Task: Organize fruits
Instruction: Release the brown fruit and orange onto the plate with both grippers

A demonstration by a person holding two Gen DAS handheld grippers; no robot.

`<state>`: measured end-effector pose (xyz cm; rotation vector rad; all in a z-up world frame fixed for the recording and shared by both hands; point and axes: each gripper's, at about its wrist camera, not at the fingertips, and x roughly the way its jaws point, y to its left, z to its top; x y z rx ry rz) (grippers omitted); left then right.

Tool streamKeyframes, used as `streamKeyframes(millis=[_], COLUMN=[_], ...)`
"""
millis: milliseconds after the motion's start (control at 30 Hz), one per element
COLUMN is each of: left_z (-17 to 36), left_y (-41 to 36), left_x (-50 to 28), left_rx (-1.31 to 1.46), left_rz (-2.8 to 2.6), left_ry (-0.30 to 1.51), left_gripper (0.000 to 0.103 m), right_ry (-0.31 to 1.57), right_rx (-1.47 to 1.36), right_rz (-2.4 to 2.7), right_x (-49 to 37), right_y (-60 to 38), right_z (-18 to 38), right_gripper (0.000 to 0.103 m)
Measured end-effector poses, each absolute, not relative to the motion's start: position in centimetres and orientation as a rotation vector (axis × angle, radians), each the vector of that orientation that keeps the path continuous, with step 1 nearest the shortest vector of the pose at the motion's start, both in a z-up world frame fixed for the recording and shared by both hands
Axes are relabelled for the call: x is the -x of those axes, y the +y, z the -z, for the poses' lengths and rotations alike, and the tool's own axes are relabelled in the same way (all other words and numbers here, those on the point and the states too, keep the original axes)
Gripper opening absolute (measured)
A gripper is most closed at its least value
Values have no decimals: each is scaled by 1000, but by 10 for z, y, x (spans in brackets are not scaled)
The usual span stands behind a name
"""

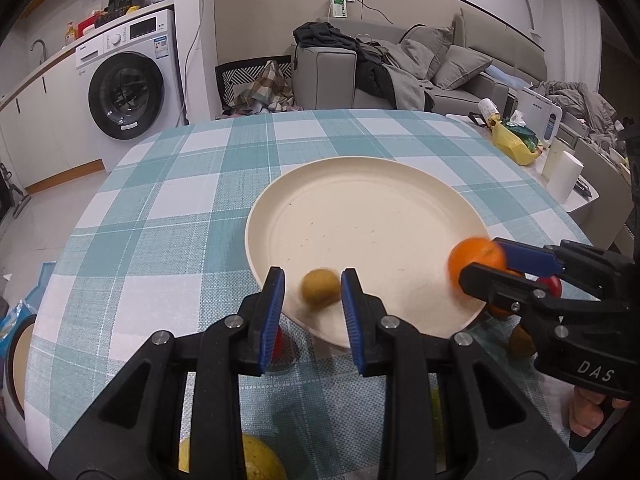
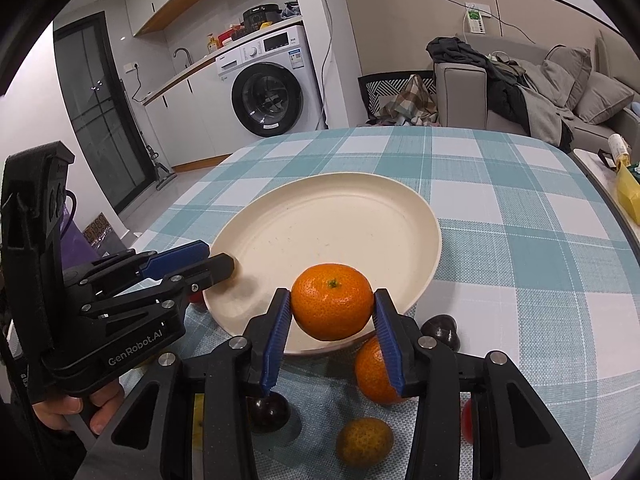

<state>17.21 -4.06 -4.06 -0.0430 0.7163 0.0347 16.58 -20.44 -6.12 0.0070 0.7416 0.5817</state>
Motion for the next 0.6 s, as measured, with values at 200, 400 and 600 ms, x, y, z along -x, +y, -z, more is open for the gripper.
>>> streamKeyframes(millis=[200, 400, 600], left_z=[36, 30, 26], left_y=[-38, -36, -34], left_x=[-166, -157, -149], left_rx=[51, 58, 63], left_rz=[-45, -70, -69], left_ry=[675, 627, 604], left_gripper=[55, 84, 102], right_ry=[709, 716, 686], right_rx=[-28, -37, -36], right_rz=[-579, -585, -580], right_x=[-163, -163, -158], right_y=[-210, -214, -216], right_z=[58, 59, 56], right_gripper=[52, 66, 90])
